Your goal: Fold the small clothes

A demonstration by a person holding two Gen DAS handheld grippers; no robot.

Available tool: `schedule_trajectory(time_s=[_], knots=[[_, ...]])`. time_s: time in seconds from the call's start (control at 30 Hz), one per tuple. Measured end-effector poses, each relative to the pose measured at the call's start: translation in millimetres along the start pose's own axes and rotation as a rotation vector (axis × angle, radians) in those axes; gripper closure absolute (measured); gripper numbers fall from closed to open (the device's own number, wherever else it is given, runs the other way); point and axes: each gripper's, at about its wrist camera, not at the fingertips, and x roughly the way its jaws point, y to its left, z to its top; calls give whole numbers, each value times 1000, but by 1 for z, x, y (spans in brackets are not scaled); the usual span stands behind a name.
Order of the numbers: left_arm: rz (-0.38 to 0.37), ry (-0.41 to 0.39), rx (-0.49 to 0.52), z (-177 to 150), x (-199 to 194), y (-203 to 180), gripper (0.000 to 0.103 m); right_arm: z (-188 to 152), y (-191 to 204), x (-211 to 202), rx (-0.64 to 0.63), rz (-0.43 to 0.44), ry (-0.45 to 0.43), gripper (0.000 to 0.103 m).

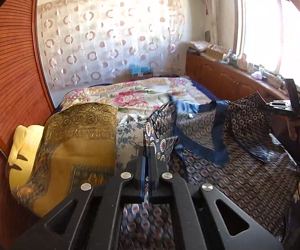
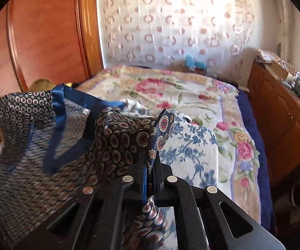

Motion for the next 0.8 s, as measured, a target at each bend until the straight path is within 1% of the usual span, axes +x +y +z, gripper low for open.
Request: schedule_trajectory(time_s=[0.17, 0.27, 0.33, 0.47, 0.53, 0.63, 0.8], knots=[[4, -31, -14, -34, -48, -4, 100, -43, 20, -61, -5, 12, -32, 99], [7, -39, -33, -54, -69, -3, 100, -68, 30, -90, -7, 23, -41, 100], [13, -41, -66, -74, -86, 0, 100, -85, 32, -111, 2, 30, -46, 101], [34, -41, -134, -109, -104, 10, 100, -116, 27, -146, 38, 47, -45, 102], [36, -33, -175, -127, -111, 15, 100, -130, 25, -157, 53, 49, -36, 102], [32, -26, -211, -147, -119, 16, 100, -147, 25, -170, 52, 44, -17, 102], [27, -23, -225, -158, -137, 10, 100, -171, 27, -187, 52, 35, 24, 102]])
